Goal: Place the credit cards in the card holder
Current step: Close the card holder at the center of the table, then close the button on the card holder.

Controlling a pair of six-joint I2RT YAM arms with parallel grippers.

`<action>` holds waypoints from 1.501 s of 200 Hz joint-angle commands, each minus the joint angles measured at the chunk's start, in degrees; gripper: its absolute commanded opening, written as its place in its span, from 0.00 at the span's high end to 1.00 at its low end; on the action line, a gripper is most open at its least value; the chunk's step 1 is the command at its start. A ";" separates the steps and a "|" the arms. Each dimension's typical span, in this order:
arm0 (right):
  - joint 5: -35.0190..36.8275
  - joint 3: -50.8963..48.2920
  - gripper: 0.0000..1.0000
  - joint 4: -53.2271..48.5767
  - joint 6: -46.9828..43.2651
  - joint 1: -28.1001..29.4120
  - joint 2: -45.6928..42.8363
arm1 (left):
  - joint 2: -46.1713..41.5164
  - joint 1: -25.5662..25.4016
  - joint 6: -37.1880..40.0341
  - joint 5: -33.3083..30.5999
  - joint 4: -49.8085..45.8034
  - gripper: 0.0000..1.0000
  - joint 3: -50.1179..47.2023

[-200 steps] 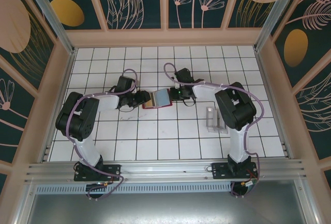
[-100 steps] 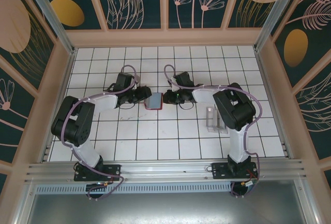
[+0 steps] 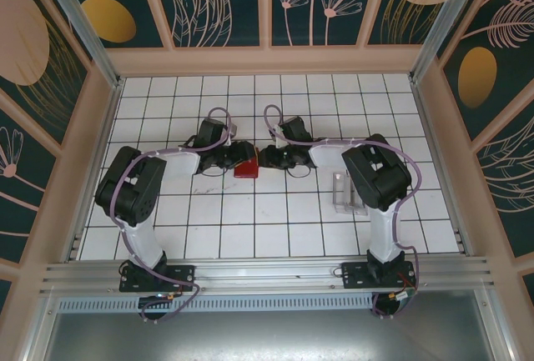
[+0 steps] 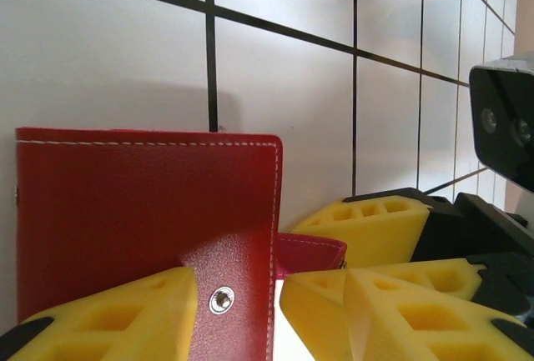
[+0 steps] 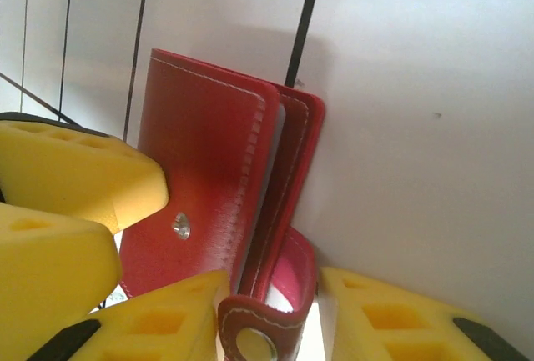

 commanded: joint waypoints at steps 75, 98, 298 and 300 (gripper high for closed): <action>4.52 -0.13 0.54 -2.47 -0.04 0.13 -5.47 | 2.07 -0.09 -3.72 2.13 4.07 0.48 -2.19; 4.72 -0.05 0.55 -2.25 0.44 0.18 -5.67 | 1.57 -0.08 -5.97 2.96 5.94 0.48 -2.56; 11.56 4.48 0.85 -6.94 -0.40 2.35 -5.13 | -5.60 1.84 3.45 -9.89 -4.65 0.79 -6.21; 11.64 4.51 0.86 -6.97 -0.38 2.32 -5.13 | -5.49 1.84 3.57 -9.96 -4.73 0.79 -6.15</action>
